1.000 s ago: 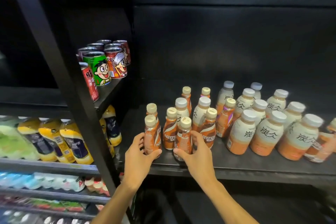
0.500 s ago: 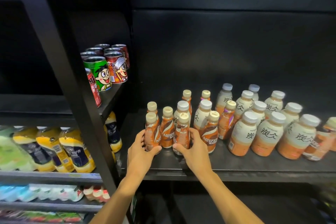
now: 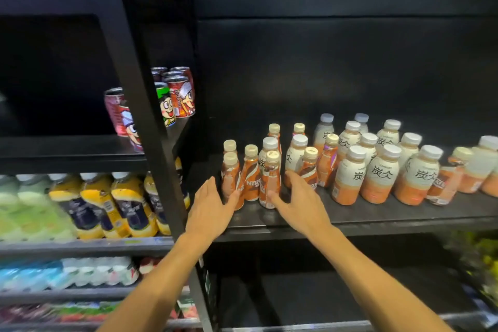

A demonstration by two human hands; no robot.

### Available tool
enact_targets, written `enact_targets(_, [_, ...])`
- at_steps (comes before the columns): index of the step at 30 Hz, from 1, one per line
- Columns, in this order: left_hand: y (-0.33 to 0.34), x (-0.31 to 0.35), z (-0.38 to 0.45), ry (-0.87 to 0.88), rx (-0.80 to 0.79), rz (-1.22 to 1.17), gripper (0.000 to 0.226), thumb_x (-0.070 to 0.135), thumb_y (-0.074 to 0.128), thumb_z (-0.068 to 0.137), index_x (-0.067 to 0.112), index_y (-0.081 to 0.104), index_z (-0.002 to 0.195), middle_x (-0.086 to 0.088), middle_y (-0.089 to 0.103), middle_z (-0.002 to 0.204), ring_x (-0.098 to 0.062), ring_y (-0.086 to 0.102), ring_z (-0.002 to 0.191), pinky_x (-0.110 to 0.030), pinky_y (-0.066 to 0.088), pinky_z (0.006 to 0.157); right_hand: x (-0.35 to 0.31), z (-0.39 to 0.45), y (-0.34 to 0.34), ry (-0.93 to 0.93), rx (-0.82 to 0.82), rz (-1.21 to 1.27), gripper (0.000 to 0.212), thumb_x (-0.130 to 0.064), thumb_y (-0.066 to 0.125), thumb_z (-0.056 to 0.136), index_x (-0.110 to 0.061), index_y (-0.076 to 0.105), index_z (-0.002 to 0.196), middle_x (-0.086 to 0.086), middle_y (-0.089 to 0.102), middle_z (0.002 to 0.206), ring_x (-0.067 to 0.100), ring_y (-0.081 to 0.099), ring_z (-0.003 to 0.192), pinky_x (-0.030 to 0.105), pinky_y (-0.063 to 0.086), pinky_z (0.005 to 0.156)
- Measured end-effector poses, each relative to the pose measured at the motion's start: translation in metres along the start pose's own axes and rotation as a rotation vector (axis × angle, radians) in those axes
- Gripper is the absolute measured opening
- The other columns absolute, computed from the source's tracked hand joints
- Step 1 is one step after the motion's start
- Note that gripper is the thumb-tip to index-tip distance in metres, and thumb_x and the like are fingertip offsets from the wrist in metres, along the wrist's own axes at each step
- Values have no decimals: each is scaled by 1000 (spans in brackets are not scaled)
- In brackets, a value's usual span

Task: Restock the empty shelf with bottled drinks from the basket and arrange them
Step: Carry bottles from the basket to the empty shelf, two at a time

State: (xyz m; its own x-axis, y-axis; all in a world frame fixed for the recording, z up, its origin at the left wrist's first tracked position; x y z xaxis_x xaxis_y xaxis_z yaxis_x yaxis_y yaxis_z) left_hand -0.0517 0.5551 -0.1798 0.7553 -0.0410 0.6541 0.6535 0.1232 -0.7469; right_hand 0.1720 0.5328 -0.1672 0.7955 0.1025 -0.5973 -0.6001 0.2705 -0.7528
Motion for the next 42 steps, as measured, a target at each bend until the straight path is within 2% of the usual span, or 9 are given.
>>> enact_targets(3, [-14, 12, -15, 16, -60, 134, 76, 63, 42, 98, 5, 37, 148, -15, 41, 153, -30, 38, 141, -41, 35, 112, -12, -7, -20, -88, -24, -132, 45, -62, 56, 93, -25, 55, 119, -8, 60, 111, 14, 58, 103, 38, 54, 80])
enact_targets(6, [-30, 32, -40, 35, -28, 207, 68, 58, 41, 101, 6, 45, 144, -15, 47, 148, -29, 48, 133, -39, 40, 106, -15, -16, -38, -157, -51, -217, 44, -65, 52, 94, -25, 59, 111, -7, 62, 105, 16, 60, 98, 38, 55, 79])
enact_targets(11, [-48, 50, -93, 89, 2, 367, 64, 59, 38, 101, 12, 52, 141, -8, 54, 144, -25, 53, 129, -40, 45, 104, -21, -37, -60, -312, -104, -342, 57, -63, 47, 98, -16, 62, 127, 4, 68, 115, 24, 62, 109, 41, 52, 91])
enact_targets(15, [-71, 35, -147, 78, 34, 435, 61, 57, 37, 102, 17, 51, 145, -5, 55, 145, -24, 53, 131, -40, 46, 105, -40, -61, -60, -414, -143, -335, 55, -61, 46, 100, -15, 63, 123, 9, 69, 119, 28, 62, 110, 43, 50, 93])
enact_targets(19, [-109, -8, -200, -42, 70, 508, 58, 59, 36, 102, 21, 52, 142, -6, 57, 143, -28, 55, 127, -43, 49, 97, -78, -89, -39, -490, -205, -289, 55, -61, 47, 99, -16, 62, 127, 8, 66, 126, 29, 61, 116, 44, 52, 96])
enact_targets(22, [-140, -47, -236, -176, 68, 568, 66, 63, 31, 101, 20, 45, 149, -7, 47, 152, -28, 46, 137, -45, 43, 108, -116, -114, -19, -526, -285, -266, 67, -64, 45, 99, -17, 52, 145, 7, 61, 141, 28, 56, 130, 45, 51, 100])
enact_targets(26, [-179, -103, -280, -317, 73, 587, 73, 68, 26, 99, 21, 38, 154, -5, 36, 161, -27, 36, 146, -48, 37, 115, -171, -150, 12, -622, -328, -226, 68, -64, 46, 98, -20, 48, 150, 3, 57, 147, 25, 53, 135, 43, 51, 98])
enact_targets(32, [-237, -180, -344, -402, 142, 601, 69, 66, 26, 101, 22, 40, 153, -6, 39, 158, -26, 39, 144, -45, 38, 114, -262, -195, 72, -767, -367, -214, 68, -65, 43, 99, -26, 43, 154, -2, 51, 154, 22, 46, 141, 41, 46, 104])
enact_targets(42, [-309, -300, -423, -543, 228, 542, 69, 62, 29, 102, 19, 37, 155, -10, 38, 159, -26, 36, 146, -42, 31, 118, -375, -272, 194, -862, -569, -228, 75, -65, 40, 100, -19, 34, 159, 7, 38, 162, 24, 33, 150, 39, 30, 119])
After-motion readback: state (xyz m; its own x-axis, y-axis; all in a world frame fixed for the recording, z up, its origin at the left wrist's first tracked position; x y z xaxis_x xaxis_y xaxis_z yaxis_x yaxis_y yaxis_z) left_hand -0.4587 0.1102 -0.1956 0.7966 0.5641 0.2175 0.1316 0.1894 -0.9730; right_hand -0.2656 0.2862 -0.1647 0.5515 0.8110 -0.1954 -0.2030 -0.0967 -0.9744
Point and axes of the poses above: each hand's wrist, its own z-axis towards the middle knuckle, its own y-axis out of the palm, x = y × z, the point moved 4 cm from there along z, towards the middle knuckle
